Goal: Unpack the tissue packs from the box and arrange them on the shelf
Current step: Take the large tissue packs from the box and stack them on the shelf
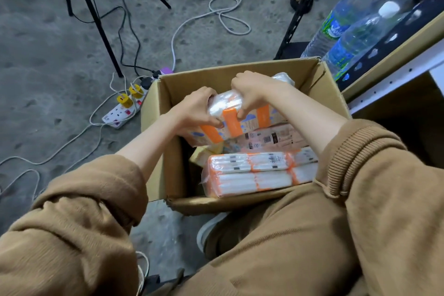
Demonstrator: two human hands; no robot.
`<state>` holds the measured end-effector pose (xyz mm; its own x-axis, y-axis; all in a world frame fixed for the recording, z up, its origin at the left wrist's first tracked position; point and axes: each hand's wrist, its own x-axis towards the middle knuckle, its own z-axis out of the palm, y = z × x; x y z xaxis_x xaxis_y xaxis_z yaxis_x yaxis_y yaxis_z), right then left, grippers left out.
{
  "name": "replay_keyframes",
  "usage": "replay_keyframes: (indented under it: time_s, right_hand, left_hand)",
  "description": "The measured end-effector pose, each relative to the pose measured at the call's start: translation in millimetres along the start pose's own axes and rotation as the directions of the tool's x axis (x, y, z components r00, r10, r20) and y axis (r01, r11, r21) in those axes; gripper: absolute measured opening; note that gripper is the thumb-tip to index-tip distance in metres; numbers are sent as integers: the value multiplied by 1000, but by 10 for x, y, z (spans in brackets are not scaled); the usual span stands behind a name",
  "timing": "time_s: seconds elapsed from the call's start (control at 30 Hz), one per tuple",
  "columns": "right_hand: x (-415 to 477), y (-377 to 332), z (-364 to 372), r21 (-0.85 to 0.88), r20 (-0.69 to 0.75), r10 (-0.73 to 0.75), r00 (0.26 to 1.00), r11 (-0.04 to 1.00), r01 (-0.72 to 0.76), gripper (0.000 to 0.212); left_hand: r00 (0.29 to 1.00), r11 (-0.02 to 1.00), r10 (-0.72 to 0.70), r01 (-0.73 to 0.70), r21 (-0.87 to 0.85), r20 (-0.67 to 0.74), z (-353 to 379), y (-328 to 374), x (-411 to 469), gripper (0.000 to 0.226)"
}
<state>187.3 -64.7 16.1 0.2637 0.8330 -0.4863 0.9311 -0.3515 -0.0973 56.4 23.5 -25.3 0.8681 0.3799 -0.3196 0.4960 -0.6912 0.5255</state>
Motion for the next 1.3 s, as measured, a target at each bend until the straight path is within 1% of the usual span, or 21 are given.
replay_keyframes:
  time_s: [0.13,0.33,0.47,0.57,0.73,0.87,0.93,1.03,1.2,1.3]
  right_hand:
    - [-293,90,-64,69,-106,35,994,997,-28,67]
    - [-826,109,-230,133,-231,111,967,988,-82,55]
    - [-1235,171,-449,165,-310,151,939,981,-103,67]
    - [-1599,229,-652,196,-372,206,905,970,-141,67]
    - [-2318,321,-973,211,-477,300,826,952,-223,69]
    - [-2885,409,-1151,245,-543,392,742,920,-307,69]
    - [-3166,452,-1195,251,-566,436,700,899,-358,70]
    - [-3563,523,-1181,283,-580,510,635,857,-430,73]
    - [-4103,737,-962,354,-578,624,526,772,-528,72]
    - [-4347,881,-795,386,-549,685,479,716,-581,74]
  left_hand:
    - [993,987,103,-94,128,-63,-190,225,-53,73]
    - [978,952,196,-172,252,-72,-459,638,-239,76]
    - [958,917,273,-231,324,-92,-701,1031,-405,77]
    - [925,880,361,-296,372,-119,-887,1378,-545,78]
    - [852,812,501,-405,420,-148,-1160,2006,-766,77]
    - [783,748,603,-488,450,-152,-1294,2514,-924,75]
    - [738,701,660,-539,466,-140,-1323,2774,-991,79]
    - [678,629,730,-615,476,-88,-1284,3158,-1049,82]
    - [593,519,805,-709,477,5,-1025,3734,-1090,84]
    - [559,469,827,-746,473,62,-802,4035,-1067,84]
